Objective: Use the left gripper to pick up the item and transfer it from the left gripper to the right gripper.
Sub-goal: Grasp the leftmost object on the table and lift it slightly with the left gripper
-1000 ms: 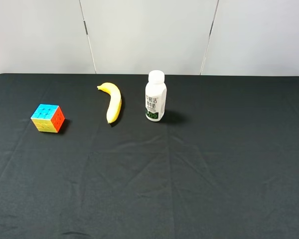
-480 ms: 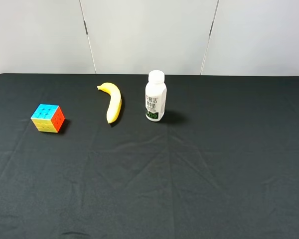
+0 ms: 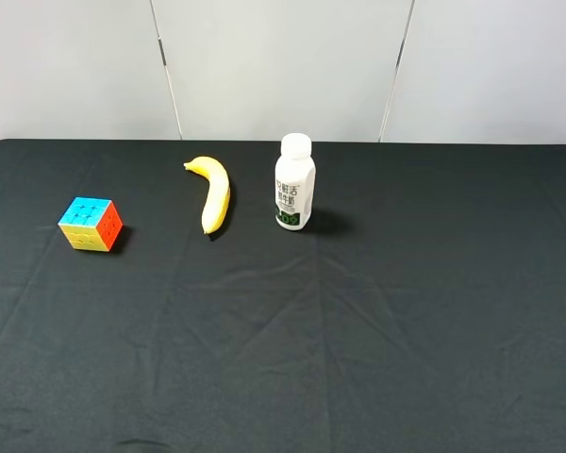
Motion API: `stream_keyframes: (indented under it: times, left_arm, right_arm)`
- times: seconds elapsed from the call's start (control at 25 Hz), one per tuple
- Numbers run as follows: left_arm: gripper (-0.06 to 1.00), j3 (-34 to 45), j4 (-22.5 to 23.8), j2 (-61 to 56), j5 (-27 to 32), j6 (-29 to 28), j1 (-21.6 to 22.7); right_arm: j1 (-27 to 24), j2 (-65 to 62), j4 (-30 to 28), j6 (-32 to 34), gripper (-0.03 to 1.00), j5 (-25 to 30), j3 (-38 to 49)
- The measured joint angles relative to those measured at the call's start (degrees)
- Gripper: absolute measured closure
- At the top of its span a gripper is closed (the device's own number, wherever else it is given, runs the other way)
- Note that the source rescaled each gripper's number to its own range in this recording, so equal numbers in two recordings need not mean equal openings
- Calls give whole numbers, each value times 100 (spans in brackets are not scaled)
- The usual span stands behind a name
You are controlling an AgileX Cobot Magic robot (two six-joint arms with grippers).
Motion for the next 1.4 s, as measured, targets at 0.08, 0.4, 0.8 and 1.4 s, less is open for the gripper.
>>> stream_keyframes:
  times: [0.08, 0.4, 0.8, 1.4]
  left_arm:
    - [-3, -249, -19, 311, 104, 0, 0]
    - [-5, -1182, -23, 2143, 136, 45, 0]
    - [-5, -1896, 56, 5007, -390, 187, 0]
    - [-6, -1998, -241, 7938, -2030, 536, 0]
  right_arm:
    - [0, 0, 0, 0, -3, 0, 0]
    - [0, 0, 0, 0, -3, 0, 0]
    - [0, 0, 0, 0, -3, 0, 0]
    - [0, 0, 0, 0, -3, 0, 0]
